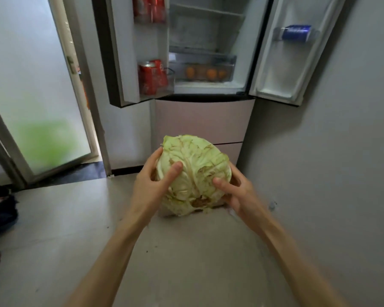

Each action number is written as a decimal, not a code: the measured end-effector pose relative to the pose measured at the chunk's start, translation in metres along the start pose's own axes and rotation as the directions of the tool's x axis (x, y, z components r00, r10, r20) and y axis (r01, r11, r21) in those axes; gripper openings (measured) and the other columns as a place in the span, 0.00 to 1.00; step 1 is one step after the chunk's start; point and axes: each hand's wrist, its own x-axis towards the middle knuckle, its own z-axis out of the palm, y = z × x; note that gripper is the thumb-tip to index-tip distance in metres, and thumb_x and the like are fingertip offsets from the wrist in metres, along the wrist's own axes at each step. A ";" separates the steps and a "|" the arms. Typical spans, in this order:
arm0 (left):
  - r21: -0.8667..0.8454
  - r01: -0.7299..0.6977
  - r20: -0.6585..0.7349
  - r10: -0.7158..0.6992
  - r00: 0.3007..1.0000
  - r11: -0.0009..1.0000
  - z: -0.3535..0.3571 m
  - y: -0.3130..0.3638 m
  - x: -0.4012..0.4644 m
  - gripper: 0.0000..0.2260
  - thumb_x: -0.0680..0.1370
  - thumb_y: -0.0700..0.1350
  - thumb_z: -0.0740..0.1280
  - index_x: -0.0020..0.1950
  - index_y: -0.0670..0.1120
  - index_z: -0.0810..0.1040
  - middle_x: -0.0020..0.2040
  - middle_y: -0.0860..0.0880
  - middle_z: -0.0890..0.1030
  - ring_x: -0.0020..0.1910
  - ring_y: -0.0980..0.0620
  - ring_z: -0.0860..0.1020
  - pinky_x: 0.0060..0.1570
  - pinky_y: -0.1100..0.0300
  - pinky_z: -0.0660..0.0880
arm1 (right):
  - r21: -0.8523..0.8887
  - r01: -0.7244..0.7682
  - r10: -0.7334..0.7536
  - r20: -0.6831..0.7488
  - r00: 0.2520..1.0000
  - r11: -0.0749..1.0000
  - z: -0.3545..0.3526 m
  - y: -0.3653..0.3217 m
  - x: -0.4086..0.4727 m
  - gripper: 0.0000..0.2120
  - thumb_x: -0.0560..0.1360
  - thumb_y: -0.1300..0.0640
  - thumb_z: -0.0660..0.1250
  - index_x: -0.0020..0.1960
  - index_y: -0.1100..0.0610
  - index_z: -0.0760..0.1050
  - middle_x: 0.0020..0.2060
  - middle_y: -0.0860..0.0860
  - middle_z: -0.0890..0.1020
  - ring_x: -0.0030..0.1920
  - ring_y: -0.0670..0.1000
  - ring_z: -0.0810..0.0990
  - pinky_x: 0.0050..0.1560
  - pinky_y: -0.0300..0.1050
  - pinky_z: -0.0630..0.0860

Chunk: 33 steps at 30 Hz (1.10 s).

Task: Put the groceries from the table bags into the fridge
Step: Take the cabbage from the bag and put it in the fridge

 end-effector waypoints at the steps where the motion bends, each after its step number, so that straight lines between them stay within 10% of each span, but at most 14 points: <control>1: -0.007 -0.002 0.003 0.002 1.000 1.000 0.011 -0.001 0.022 0.37 0.61 0.66 0.70 0.68 0.58 0.69 0.62 0.55 0.77 0.57 0.60 0.76 0.53 0.61 0.77 | -0.011 0.002 -0.002 -0.006 1.000 1.000 -0.013 -0.005 0.018 0.32 0.64 0.51 0.74 0.67 0.49 0.70 0.59 0.51 0.80 0.61 0.53 0.77 0.58 0.55 0.76; 14: 0.005 -0.081 0.099 0.080 0.992 0.997 0.145 -0.012 0.244 0.33 0.63 0.64 0.71 0.67 0.58 0.69 0.60 0.54 0.78 0.56 0.57 0.78 0.56 0.51 0.77 | -0.029 0.079 -0.082 -0.080 0.993 0.996 -0.172 -0.041 0.207 0.33 0.64 0.51 0.75 0.68 0.49 0.69 0.60 0.51 0.79 0.61 0.53 0.77 0.59 0.54 0.75; 33: 0.064 -0.264 -0.104 0.270 0.957 0.962 0.292 0.033 0.552 0.32 0.66 0.57 0.70 0.69 0.51 0.69 0.57 0.50 0.80 0.52 0.57 0.80 0.51 0.58 0.79 | 0.053 0.249 -0.250 0.011 0.968 0.967 -0.341 -0.143 0.525 0.32 0.61 0.52 0.77 0.63 0.53 0.71 0.58 0.52 0.79 0.54 0.49 0.81 0.47 0.46 0.80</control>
